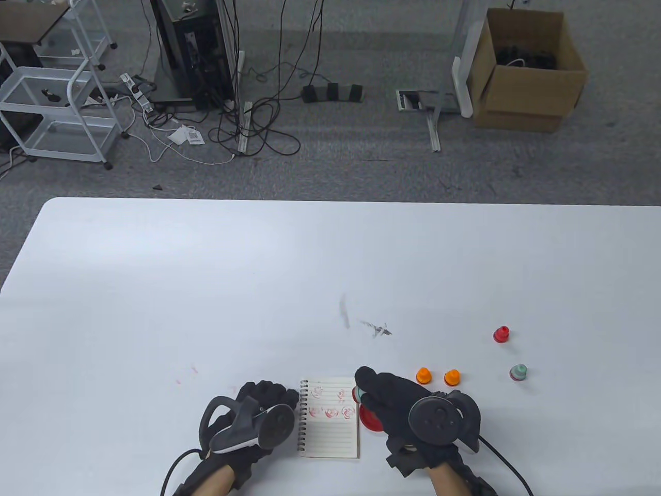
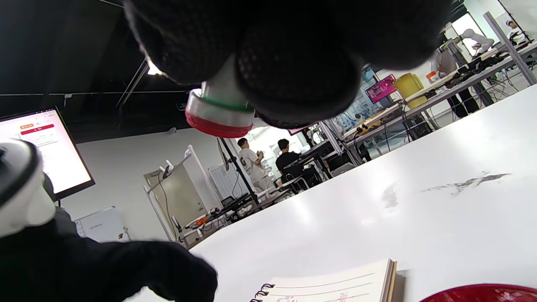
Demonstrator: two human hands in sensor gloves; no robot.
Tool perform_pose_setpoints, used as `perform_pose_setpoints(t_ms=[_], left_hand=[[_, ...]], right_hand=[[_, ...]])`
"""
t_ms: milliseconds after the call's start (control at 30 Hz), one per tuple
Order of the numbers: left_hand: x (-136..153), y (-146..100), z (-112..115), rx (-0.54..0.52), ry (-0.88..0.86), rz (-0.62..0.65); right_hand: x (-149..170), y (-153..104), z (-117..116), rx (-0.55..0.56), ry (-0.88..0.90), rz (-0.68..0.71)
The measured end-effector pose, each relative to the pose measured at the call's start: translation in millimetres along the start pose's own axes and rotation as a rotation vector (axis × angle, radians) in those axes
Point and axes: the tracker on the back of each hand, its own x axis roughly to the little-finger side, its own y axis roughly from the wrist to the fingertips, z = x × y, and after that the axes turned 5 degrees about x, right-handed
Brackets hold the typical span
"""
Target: Stamp reward stamp onto notebook
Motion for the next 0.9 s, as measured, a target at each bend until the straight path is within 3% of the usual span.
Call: perform_pose_setpoints(t_ms=[233, 500, 700, 900], left_hand=[[3, -8, -11, -0.170, -0.238, 0.083], [-1, -8, -15, -0.199, -0.428, 0.165], [-5, -12, -21, -0.254, -0.538, 0.236], [-8, -15, -22, -0.271, -0.536, 0.251]], right_hand=[[-7, -1, -12, -0.045, 0.059, 0.016], [-24, -3, -32, -0.122, 0.072, 0.097], [-29, -5, -35, -0.100, 0.132, 0.109], [-30, -5, -37, -0.107, 0.169, 0.112]])
